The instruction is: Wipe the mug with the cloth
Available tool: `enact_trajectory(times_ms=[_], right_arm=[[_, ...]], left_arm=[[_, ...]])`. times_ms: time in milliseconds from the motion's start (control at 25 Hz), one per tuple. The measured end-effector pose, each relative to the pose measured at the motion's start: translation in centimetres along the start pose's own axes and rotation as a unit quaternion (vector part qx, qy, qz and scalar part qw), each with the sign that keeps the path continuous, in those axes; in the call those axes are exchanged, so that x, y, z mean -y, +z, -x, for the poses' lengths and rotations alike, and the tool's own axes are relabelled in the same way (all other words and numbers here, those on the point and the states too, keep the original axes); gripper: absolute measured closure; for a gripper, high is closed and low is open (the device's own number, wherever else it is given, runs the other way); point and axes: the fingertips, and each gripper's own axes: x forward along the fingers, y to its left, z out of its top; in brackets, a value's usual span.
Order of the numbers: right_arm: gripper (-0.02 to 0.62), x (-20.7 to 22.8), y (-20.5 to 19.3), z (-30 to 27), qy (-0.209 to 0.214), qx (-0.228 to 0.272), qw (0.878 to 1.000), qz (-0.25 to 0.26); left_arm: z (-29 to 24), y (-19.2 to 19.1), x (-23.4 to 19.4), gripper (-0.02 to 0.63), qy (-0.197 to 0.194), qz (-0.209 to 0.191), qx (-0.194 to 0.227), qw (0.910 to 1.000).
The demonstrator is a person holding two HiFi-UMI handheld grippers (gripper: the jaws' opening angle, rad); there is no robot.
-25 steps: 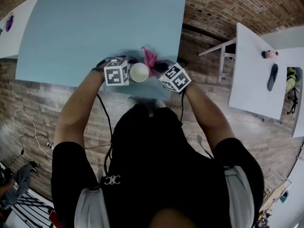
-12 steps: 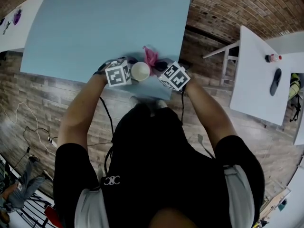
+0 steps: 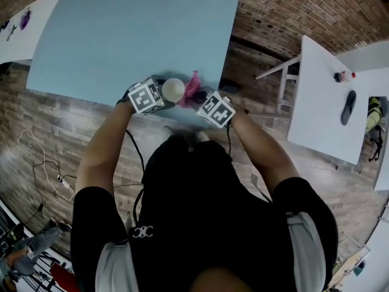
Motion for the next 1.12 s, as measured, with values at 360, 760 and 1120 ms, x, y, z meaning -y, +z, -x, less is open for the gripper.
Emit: enact_trajectory(times_ms=[360, 760, 1120], right_arm=[[0.558, -2.4, -1.1, -0.6, 0.035, -0.005, 0.999, 0.0], [0.558, 2.7, -0.9, -0.3, -0.007, -0.001, 0.999, -0.039], [0.558, 5.7, 0.6, -1.3, -0.041, -0.001, 0.998, -0.049]], left_arm=[[-0.1, 0.6, 0.1, 0.212, 0.036, 0.049, 0.01, 0.9981], [0.2, 0.4, 1.2, 0.212, 0.041, 0.093, 0.022, 0.9946], [-0.1, -0.8, 1.5, 0.285, 0.095, 0.129, 0.036, 0.9865]])
